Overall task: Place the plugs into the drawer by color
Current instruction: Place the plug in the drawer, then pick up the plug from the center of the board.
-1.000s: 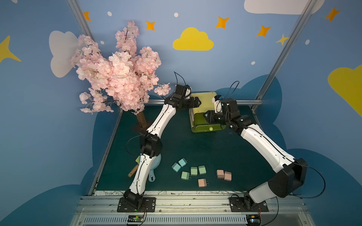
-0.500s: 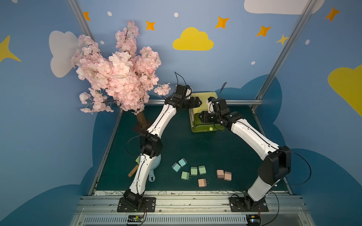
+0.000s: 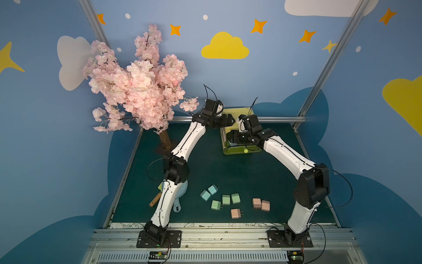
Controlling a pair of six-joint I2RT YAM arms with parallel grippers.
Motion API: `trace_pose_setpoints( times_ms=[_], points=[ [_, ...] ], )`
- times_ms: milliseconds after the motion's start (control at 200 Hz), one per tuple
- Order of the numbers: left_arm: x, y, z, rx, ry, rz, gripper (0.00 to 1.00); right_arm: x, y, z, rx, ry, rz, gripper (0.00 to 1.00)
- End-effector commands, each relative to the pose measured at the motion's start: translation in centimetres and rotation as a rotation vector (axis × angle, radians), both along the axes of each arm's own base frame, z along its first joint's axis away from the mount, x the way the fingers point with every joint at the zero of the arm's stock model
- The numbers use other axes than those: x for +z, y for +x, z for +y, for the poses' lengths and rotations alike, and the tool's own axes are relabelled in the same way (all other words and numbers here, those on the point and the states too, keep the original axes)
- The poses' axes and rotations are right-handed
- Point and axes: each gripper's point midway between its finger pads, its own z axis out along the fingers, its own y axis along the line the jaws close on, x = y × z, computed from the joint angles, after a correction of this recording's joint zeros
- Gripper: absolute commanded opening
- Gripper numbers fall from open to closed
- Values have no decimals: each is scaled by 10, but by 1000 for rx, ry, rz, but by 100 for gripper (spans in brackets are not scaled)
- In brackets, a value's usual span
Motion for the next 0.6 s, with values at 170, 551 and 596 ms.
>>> trace_pose_setpoints(
  times_ms=[170,551,596],
  points=[
    [14,-7,5,-13,17,-20,92,89,-44,-6,175,-14,-205,70],
    [16,-10,6,-8,30,-24,92,-41,-201,47,511,-160,-382,64],
    [16,-10,6,-6,34,-24,92,-62,-209,56,531,-182,-371,63]
  ],
)
